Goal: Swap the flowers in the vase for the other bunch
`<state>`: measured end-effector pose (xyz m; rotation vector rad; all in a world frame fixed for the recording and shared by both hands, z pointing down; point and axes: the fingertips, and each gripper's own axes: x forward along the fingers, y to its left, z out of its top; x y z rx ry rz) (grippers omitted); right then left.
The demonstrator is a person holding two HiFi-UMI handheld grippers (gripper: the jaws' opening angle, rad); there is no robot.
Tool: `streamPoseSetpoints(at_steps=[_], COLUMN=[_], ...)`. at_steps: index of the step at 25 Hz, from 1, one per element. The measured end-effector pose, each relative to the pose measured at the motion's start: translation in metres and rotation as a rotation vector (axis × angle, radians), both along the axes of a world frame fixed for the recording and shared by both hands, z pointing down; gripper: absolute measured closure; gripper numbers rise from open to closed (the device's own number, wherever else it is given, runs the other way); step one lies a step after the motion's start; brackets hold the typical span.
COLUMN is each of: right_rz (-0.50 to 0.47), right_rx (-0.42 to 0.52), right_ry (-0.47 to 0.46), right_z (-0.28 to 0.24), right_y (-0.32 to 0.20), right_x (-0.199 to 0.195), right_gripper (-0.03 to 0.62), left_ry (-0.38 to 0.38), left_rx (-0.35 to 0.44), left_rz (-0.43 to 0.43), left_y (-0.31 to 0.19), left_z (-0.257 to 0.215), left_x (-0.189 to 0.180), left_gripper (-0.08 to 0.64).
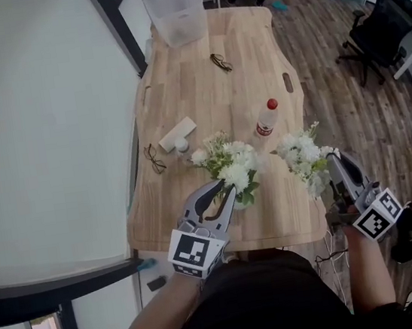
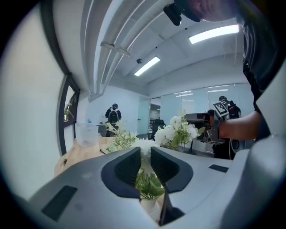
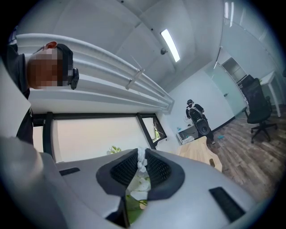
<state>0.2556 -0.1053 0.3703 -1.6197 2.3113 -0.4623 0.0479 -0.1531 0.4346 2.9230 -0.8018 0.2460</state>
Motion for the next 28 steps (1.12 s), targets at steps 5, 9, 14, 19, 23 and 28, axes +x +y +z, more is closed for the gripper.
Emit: streamPoseSetpoints(at_steps=[5,9,14,19,23,28], right_rz=[0.005,0.006,0.003,-0.019,-0.037,-0.057], right_rx=[0.011,0.023,0.040,0.059,0.074,0.083], right_ry=[-0.001,-0.006,-0.022,-0.031,-0.035,-0.048], right_z=[-0.004,-0.008,-0.013,-0.019,-0.025,-0.030], right_y=[0.005,0.008,0.013,0.015,0.014,0.008], right_x=[0.007,0.008,0.012,0.009,0.006,0.002], right_gripper=[0.526,0.526,0.526,0.526,0.526,0.526], left_ry=[0.000,0.004,0.029,0.042,0.054,0.058], left_rx=[0.031,0.067,0.101,0.129,0.161,0.200], left_rz=[0.012,0.006,-0.027,-0.067,-0.090,-0.128], left_y=[0.006,0.009,0.009,0.012,0.011,0.004], left_z=[-0.007,-0.019,-0.037,-0.050,-0.065,-0.085], left_x=[0.002,-0.001,-0.003,-0.008,-0.014,-0.022], left_gripper=[0.523,0.529,0.529,0.529,0.529,0.531])
